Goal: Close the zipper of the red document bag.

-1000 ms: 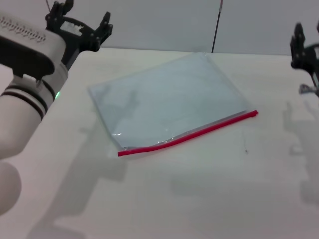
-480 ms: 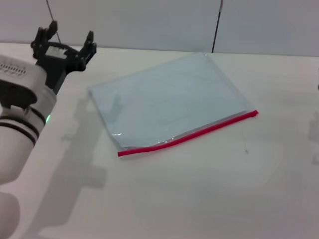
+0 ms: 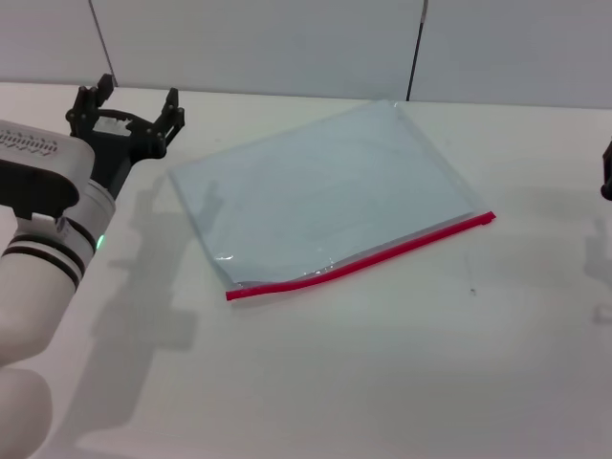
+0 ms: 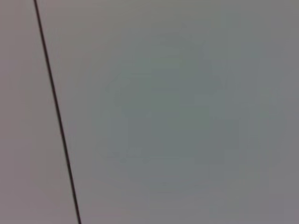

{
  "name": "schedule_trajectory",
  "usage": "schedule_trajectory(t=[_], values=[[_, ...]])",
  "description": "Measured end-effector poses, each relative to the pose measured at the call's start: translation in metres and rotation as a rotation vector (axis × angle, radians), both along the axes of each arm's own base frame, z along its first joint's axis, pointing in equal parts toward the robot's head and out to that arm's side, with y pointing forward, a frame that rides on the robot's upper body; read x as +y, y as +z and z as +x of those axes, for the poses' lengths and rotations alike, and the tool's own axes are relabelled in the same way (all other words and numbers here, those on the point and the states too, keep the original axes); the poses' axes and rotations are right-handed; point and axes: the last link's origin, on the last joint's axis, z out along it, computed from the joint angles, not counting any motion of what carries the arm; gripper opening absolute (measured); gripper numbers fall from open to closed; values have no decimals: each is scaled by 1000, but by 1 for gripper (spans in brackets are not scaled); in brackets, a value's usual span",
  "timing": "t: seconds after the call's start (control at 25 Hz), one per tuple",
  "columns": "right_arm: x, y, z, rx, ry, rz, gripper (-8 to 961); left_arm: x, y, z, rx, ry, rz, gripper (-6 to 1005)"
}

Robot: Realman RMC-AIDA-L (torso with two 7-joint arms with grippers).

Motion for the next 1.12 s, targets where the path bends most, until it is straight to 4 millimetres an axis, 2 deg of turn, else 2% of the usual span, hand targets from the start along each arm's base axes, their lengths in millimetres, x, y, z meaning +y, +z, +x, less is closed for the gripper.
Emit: schedule_trajectory(t=[1.12], values=[[7, -4, -2, 3, -7, -25, 423, 6, -1, -3, -14, 20, -6, 842]])
